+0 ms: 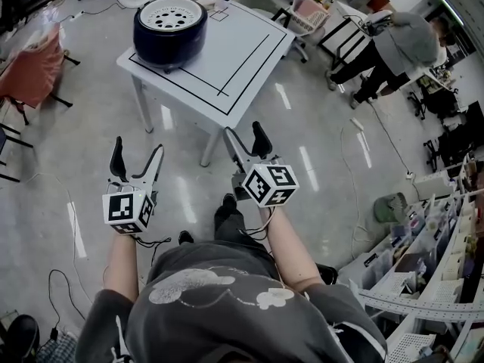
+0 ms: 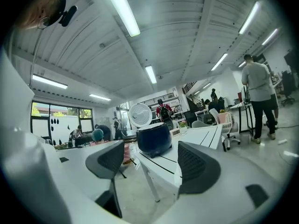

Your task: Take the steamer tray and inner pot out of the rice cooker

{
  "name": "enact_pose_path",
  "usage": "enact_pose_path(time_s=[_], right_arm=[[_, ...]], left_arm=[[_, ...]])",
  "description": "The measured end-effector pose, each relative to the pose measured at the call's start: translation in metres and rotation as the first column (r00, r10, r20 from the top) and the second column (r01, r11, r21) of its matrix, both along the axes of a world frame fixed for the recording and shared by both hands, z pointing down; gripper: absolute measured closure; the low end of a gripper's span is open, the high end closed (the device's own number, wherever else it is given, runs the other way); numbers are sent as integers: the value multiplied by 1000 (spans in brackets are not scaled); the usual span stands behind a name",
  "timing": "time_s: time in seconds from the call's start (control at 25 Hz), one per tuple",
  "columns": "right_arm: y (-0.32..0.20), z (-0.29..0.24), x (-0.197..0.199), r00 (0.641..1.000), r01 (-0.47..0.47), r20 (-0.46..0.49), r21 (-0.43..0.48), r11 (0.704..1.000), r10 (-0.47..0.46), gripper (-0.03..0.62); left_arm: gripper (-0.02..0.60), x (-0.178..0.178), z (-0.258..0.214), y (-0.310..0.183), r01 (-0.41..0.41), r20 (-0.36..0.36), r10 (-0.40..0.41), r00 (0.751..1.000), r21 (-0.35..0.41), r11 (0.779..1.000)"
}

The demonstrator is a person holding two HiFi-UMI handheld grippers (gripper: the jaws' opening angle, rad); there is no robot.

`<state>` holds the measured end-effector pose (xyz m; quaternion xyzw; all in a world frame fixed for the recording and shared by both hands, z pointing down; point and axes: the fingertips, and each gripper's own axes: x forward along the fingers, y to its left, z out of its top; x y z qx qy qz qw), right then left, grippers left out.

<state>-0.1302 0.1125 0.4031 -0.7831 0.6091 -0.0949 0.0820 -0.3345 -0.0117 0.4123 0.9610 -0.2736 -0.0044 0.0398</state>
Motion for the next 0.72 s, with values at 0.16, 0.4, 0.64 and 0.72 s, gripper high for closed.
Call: enact_pose_path(time_s=[0.16,0.4,0.64,0.72], right_arm=[[-14,13,26,999,26,42,-25,999,-25,252],[-52,31,80,986,158,59,-63,986,-154,252],[-92,30,157,939,330,130,-74,941,-319,253],[-110,26,177,914,391,148,-68,918,-378,253]], left_arm=[[153,18,9,-9,14,46,-12,999,-29,999],[153,53,12,-22,143,116,-141,983,-12,990],[153,111,5,-28,277,143,-271,952,-22,961],[153,127,2,-30,316,139,-307,941,-48,947]])
